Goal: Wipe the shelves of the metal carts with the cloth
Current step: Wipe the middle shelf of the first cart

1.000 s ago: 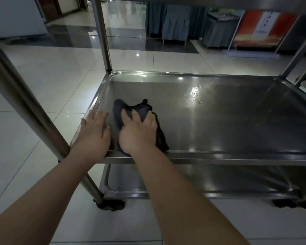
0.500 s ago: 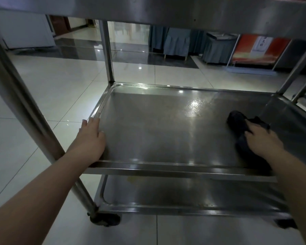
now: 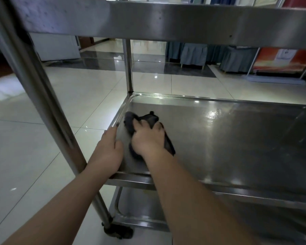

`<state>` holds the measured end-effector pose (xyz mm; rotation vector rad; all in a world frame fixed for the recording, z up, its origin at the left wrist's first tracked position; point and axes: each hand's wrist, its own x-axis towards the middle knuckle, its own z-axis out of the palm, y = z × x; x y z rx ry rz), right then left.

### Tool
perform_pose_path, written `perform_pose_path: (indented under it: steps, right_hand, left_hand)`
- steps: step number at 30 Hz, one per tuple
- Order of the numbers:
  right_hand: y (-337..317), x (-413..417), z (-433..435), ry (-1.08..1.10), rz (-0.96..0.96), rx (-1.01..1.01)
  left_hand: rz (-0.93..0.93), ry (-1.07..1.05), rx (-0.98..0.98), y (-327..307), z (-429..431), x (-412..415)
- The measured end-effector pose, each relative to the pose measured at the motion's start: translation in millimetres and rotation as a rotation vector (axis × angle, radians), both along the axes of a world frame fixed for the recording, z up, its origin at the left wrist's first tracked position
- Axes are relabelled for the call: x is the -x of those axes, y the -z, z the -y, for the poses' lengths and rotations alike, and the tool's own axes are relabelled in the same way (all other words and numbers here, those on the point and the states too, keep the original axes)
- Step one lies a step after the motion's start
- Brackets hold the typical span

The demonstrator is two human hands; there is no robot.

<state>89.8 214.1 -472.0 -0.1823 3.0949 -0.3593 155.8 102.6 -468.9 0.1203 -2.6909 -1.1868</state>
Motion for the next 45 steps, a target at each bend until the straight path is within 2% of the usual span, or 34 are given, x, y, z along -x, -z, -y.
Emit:
perform_pose_path:
  steps: [3,9,13,20,24,30,36,40,45]
  right_hand:
    - [2,-8,40,-0.104,0.008,0.042]
    - [3,9,12,-0.111,0.017,0.042]
    - [1,32,-61,0.015,-0.021,-0.025]
    - [-8,42,-234,0.419,-0.011,0.076]
    - [-7,39,-273,0.502,0.015,0.082]
    - [3,54,-278,0.445,0.005,0.033]
    - [-2,77,-273,0.441,-0.036,0.020]
    - [-5,100,-214,0.387,0.005,0.017]
    - [4,112,-91,0.057,-0.019,0.028]
  left_hand:
    - [0.042,-0.065,-0.054,0,5,7]
    - [0.107,-0.063,0.031,3,6,20]
    - [0.114,-0.088,0.075,4,5,21]
    - [0.192,-0.131,0.277,3,-2,57]
    - [0.151,-0.092,0.369,-2,-17,88]
    - [0.105,-0.127,0.375,6,-15,134]
    - [0.108,-0.186,0.379,13,-20,144]
    - [0.081,-0.202,0.411,18,-22,149]
    - [0.057,-0.208,0.371,19,-19,151]
